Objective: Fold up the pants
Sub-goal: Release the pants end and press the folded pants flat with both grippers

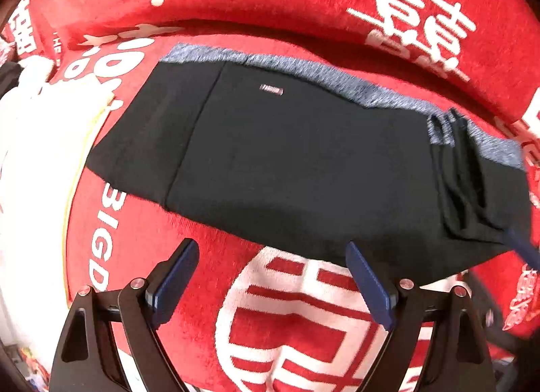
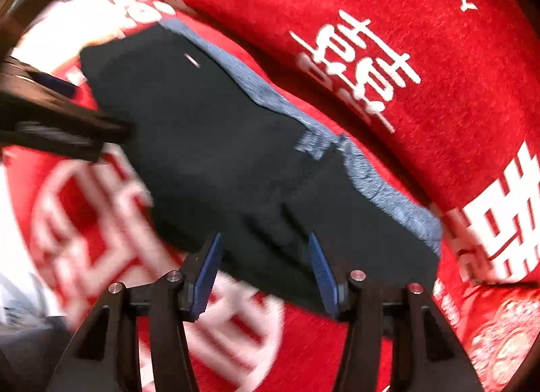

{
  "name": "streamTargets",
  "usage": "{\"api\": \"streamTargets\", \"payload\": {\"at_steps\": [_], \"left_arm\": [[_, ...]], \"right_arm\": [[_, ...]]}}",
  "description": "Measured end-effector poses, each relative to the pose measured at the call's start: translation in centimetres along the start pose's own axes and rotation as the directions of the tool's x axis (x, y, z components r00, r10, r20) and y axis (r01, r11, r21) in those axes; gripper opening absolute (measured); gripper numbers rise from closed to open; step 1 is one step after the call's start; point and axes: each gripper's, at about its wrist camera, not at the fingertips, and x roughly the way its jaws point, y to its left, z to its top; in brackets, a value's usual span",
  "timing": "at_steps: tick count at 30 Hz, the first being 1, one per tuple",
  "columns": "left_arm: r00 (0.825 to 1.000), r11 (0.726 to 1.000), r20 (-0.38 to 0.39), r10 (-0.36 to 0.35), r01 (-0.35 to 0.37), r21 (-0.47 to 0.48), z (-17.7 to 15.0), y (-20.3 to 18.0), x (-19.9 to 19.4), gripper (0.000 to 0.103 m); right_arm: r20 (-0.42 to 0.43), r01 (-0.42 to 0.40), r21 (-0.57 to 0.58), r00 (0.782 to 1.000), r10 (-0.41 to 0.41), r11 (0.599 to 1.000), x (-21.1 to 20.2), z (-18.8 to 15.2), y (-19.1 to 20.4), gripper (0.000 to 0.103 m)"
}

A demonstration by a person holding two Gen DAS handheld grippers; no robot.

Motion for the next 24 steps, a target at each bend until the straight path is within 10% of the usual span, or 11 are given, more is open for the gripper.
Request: {"api": "streamTargets", "payload": {"at_steps": [2, 4, 8, 10, 24], "left_arm": [[0.998, 0.997, 0.004, -0.068, 0.068, 0.024, 2.1, -1.7, -0.7, 0.090], [0.992, 0.990, 0.002, -0.125, 0.125, 0.060, 2.7, -2.2, -1.4, 0.090], [0.966, 0.957, -0.044, -0.257, 0.260, 0.131, 5.0, -6.1, -1.1, 0.090], [0.949, 0.937, -0.076, -0.306, 0.315, 0.152, 5.5, -9.2, -0.7, 0.090], [0.947, 0.925, -0.183, -0.262, 0.301, 0.233, 5.4, -17.4, 3.1, 0.069]], "right_arm": [[-0.001, -0.126, 0.187, 0.992, 0.128, 0.974, -1.3, -0.3, -2.4, 0.057], [0.051, -0.255, 0.455, 0.964, 0.261, 0.853, -1.4, -1.1, -6.2, 0.057], [0.287, -0.443, 0.825, 0.864, 0.414, 0.351, 1.1, -6.5, -13.7, 0.057], [0.356, -0.475, 0.849, 0.838, 0.413, 0.232, 2.5, -7.6, -15.3, 0.057], [0.384, -0.431, 0.902, 0.799, 0.463, -0.003, 6.7, -11.8, -17.9, 0.057]]}}
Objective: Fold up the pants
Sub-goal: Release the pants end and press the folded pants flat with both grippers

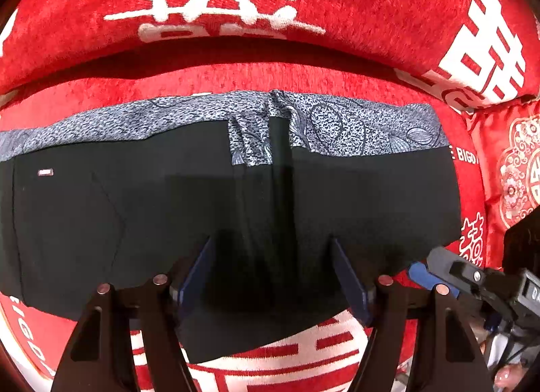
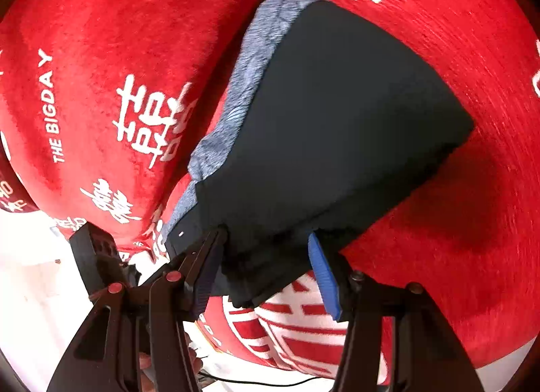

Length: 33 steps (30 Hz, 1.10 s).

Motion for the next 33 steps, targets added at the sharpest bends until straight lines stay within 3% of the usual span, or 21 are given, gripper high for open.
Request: {"api": "streamTargets", "payload": {"at_steps": [1, 2, 3, 4, 5, 7, 10, 12, 14, 16, 18, 19, 21, 22, 23, 25, 29, 30, 31, 33], "left_arm": [[1.000, 1.000, -0.002, -0.004, 0.004, 0.004, 0.1, -0.2, 0.2, 0.057], [1.000, 1.000, -0.010, -0.022, 0.023, 0.013, 0.3, -0.6, 0.6, 0.042], [1.000, 0.999, -0.011, -0.029, 0.030, 0.023, 0.3, -0.8, 0.7, 0.038], [1.000, 0.999, 0.000, -0.014, 0.014, 0.036, 0.3, -1.2, 0.6, 0.033], [1.000, 0.999, 0.014, -0.006, 0.005, 0.054, 0.2, -1.6, 0.2, 0.023], [0.999, 0.996, 0.046, 0.002, -0.006, 0.086, -0.3, -2.0, -1.5, 0.023], [0.996, 0.992, 0.085, 0.018, -0.028, 0.120, -1.7, -1.6, -3.5, 0.023], [0.996, 0.990, 0.074, 0.057, -0.066, 0.125, -2.4, -1.1, -2.9, 0.023], [0.993, 0.989, 0.032, 0.114, -0.116, 0.091, -3.2, 0.2, -0.5, 0.023], [0.989, 0.990, 0.054, 0.137, -0.140, 0.037, -3.6, 1.2, 0.0, 0.023], [0.989, 0.990, 0.051, 0.137, -0.138, 0.013, -3.5, 1.6, 0.0, 0.023], [0.988, 0.990, 0.052, 0.142, -0.143, 0.004, -3.4, 1.7, -0.2, 0.025], [0.982, 0.983, 0.047, 0.185, -0.185, -0.007, -3.6, 2.1, -1.0, 0.053], [0.978, 0.980, 0.068, 0.199, -0.199, -0.018, -3.6, 2.3, -1.9, 0.073], [0.978, 0.982, 0.087, 0.190, -0.189, -0.025, -3.3, 2.1, -2.5, 0.074], [0.978, 0.984, 0.108, 0.177, -0.175, -0.028, -2.7, 1.9, -4.2, 0.074], [0.972, 0.984, 0.154, 0.177, -0.179, -0.005, -0.8, -0.1, -5.8, 0.074], [0.972, 0.985, 0.163, 0.169, -0.173, 0.010, 0.0, -1.0, -5.6, 0.074], [0.972, 0.985, 0.170, 0.163, -0.171, 0.029, 0.5, -2.0, -5.3, 0.074], [0.973, 0.983, 0.162, 0.162, -0.174, 0.061, 2.1, -4.3, -3.6, 0.074]], "right_arm": [[0.006, -0.019, 0.020, 1.000, 0.019, 1.000, 0.3, 0.4, -0.4, 0.057], [0.014, -0.040, 0.036, 0.999, 0.040, 0.999, 0.4, 0.8, -0.7, 0.046], [0.017, -0.061, 0.056, 0.998, 0.060, 0.997, 0.8, 1.2, -1.0, 0.034], [0.010, -0.066, 0.085, 0.998, 0.065, 0.994, 1.1, 1.5, -1.5, 0.007], [0.010, -0.076, 0.111, 0.997, 0.076, 0.991, 1.1, 1.6, -1.7, 0.005], [0.012, -0.107, 0.108, 0.994, 0.107, 0.988, 0.5, 1.6, -1.1, 0.005], [-0.026, -0.070, -0.031, 0.997, 0.070, 0.997, -0.5, 0.8, 1.5, 0.005], [-0.056, -0.051, -0.048, 0.997, 0.048, 0.998, 0.0, 0.3, 1.6, 0.005], [-0.087, -0.001, -0.050, 0.996, -0.003, 0.999, 1.8, -0.1, 0.9, 0.005], [-0.103, 0.053, -0.047, 0.993, -0.058, 0.997, 3.8, -0.2, -0.3, 0.005], [-0.098, 0.032, -0.031, 0.995, -0.035, 0.999, 3.9, -0.2, -0.4, 0.005], [-0.104, 0.038, -0.063, 0.994, -0.044, 0.997, 3.7, -0.1, 0.1, 0.005], [-0.140, 0.058, -0.153, 0.987, -0.079, 0.987, 3.1, -0.3, 1.1, 0.012], [-0.174, 0.077, -0.194, 0.979, -0.111, 0.978, 3.0, -0.4, 1.7, 0.024], [-0.187, 0.107, -0.239, 0.970, -0.154, 0.965, 2.5, -0.6, 2.4, 0.041], [-0.145, 0.120, -0.321, 0.974, -0.174, 0.940, 0.8, -0.4, 4.1, 0.049], [0.035, 0.160, -0.439, 0.986, -0.161, 0.884, -3.7, 2.0, 7.0, 0.046], [0.062, 0.175, -0.445, 0.984, -0.164, 0.878, -4.0, 2.9, 7.4, 0.042], [0.079, 0.190, -0.443, 0.982, -0.173, 0.876, -4.2, 4.1, 7.5, 0.031], [0.094, 0.225, -0.423, 0.974, -0.205, 0.878, -3.8, 6.5, 7.6, 0.026]]}}
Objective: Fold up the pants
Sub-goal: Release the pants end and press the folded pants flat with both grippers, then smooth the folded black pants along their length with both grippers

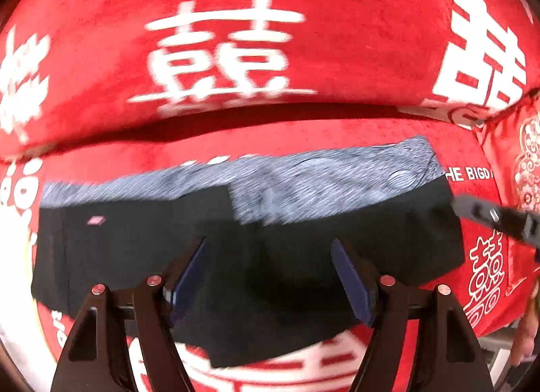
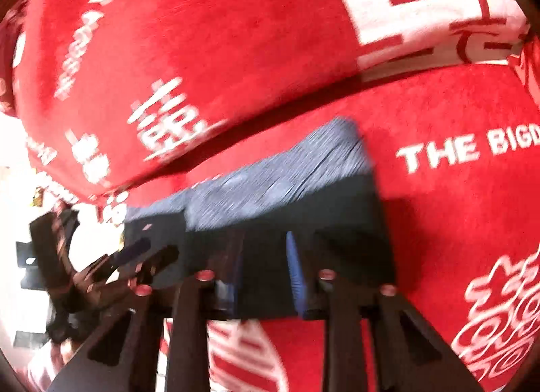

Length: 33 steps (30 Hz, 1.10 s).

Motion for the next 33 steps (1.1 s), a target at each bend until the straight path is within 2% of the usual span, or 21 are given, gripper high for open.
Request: {"api": "streamTargets", "payload": {"at_steps": [3, 5, 6, 7, 8, 10, 14, 18, 21, 27, 29, 30, 31, 32, 33], "left_arm": [[0.999, 1.000, -0.035, 0.021, -0.021, -0.004, 0.8, -1.5, 3.0, 0.074], [0.991, 0.998, -0.123, 0.046, -0.050, -0.025, -0.3, -0.8, 5.7, 0.078], [0.988, 0.998, -0.151, 0.031, -0.039, -0.054, -0.8, -0.2, 6.6, 0.083], [0.991, 0.993, -0.136, -0.008, -0.008, -0.114, -1.3, 0.9, 6.7, 0.087], [0.988, 0.987, -0.148, -0.052, 0.028, -0.161, -1.7, 2.0, 6.6, 0.087], [0.985, 0.984, -0.163, -0.056, 0.027, -0.174, -2.1, 2.7, 6.1, 0.087], [0.982, 0.984, -0.189, -0.007, -0.027, -0.176, -3.0, 3.5, 4.3, 0.087], [0.983, 0.975, -0.175, 0.059, -0.094, -0.200, -4.4, 5.3, 2.0, 0.087], [0.978, 0.960, -0.179, 0.109, -0.150, -0.235, -5.8, 7.9, 0.8, 0.087], [0.963, 0.942, -0.227, 0.145, -0.205, -0.267, -7.4, 12.6, 0.7, 0.087], [0.960, 0.940, -0.234, 0.155, -0.216, -0.263, -8.0, 14.2, 0.4, 0.087], [0.959, 0.940, -0.235, 0.155, -0.217, -0.263, -8.2, 14.6, 0.4, 0.087], [0.960, 0.940, -0.233, 0.153, -0.214, -0.265, -8.5, 15.5, 0.2, 0.087], [0.961, 0.940, -0.232, 0.152, -0.213, -0.268, -8.5, 15.8, 0.3, 0.087], [0.961, 0.939, -0.233, 0.149, -0.211, -0.271, -8.6, 16.0, 0.5, 0.087]], "right_arm": [[-0.018, 0.033, -0.013, 0.999, -0.034, 0.999, 1.6, 1.6, -1.6, 0.026], [-0.114, 0.035, -0.013, 0.993, -0.037, 0.999, 4.3, 1.6, -2.4, 0.026], [-0.156, 0.030, 0.006, 0.987, -0.029, 1.000, 5.5, 1.0, -3.0, 0.026], [-0.177, 0.014, 0.024, 0.984, -0.009, 1.000, 6.3, 0.4, -3.1, 0.026], [-0.159, 0.005, 0.017, 0.987, -0.002, 1.000, 6.3, -0.3, -2.9, 0.026], [-0.145, 0.024, -0.059, 0.989, -0.033, 0.998, 6.0, -1.5, -1.6, 0.026], [-0.168, 0.032, -0.137, 0.984, -0.055, 0.990, 6.0, -3.0, 0.0, 0.028], [-0.190, 0.043, -0.197, 0.978, -0.081, 0.979, 6.4, -2.9, 2.0, 0.032], [-0.204, 0.007, -0.217, 0.978, -0.052, 0.976, 7.2, -2.8, 4.4, 0.032], [-0.176, -0.015, -0.256, 0.984, -0.031, 0.967, 10.7, -2.6, 10.2, 0.033], [-0.228, 0.026, -0.250, 0.970, -0.085, 0.968, 12.8, -4.3, 11.4, 0.035], [-0.200, 0.059, -0.263, 0.973, -0.114, 0.963, 12.8, -5.0, 11.9, 0.035], [-0.162, 0.085, -0.285, 0.977, -0.136, 0.955, 12.3, -5.7, 12.4, 0.041], [-0.160, 0.095, -0.295, 0.976, -0.147, 0.951, 12.1, -6.5, 12.9, 0.047], [-0.152, 0.110, -0.297, 0.975, -0.160, 0.948, 11.9, -7.0, 13.1, 0.047]]}}
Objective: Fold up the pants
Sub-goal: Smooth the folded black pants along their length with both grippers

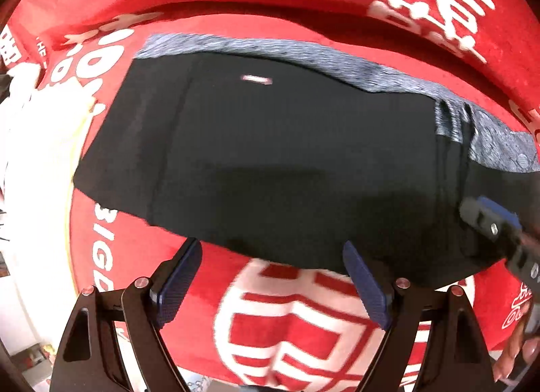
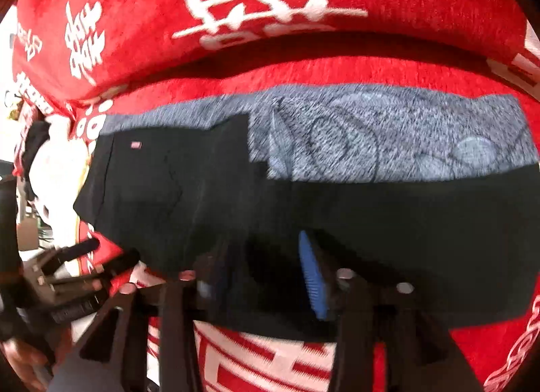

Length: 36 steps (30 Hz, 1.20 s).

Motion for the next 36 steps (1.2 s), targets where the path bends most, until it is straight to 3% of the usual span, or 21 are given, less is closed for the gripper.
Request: {"api": "streamTargets", "payload": {"at_steps": [6, 11, 20, 26, 36], "left_arm": [[1.000, 1.000, -0.010, -0.018, 0.018, -0.005, -0.6, 3.5, 0.3, 0.087], [1.000, 0.999, -0.014, -0.027, 0.027, -0.034, -0.6, 6.5, 0.9, 0.087], [0.999, 0.997, -0.013, -0.035, 0.035, -0.066, 0.0, 10.2, 2.3, 0.087], [0.999, 0.995, -0.016, -0.044, 0.042, -0.086, 0.3, 12.7, 3.5, 0.087], [0.998, 0.992, -0.017, -0.060, 0.058, -0.112, 0.5, 16.6, 4.9, 0.087]], "right_arm": [[-0.017, 0.062, 0.011, 0.998, -0.062, 0.998, -0.7, -1.8, 1.6, 0.048], [-0.016, 0.142, -0.060, 0.990, -0.143, 0.988, -1.1, -2.9, 4.6, 0.048], [-0.074, 0.114, -0.140, 0.989, -0.125, 0.984, 1.0, -3.3, 8.9, 0.049], [-0.105, 0.104, -0.165, 0.987, -0.122, 0.981, 2.4, -3.1, 10.4, 0.057], [-0.115, 0.095, -0.190, 0.986, -0.119, 0.977, 3.7, -2.0, 12.2, 0.057]]}}
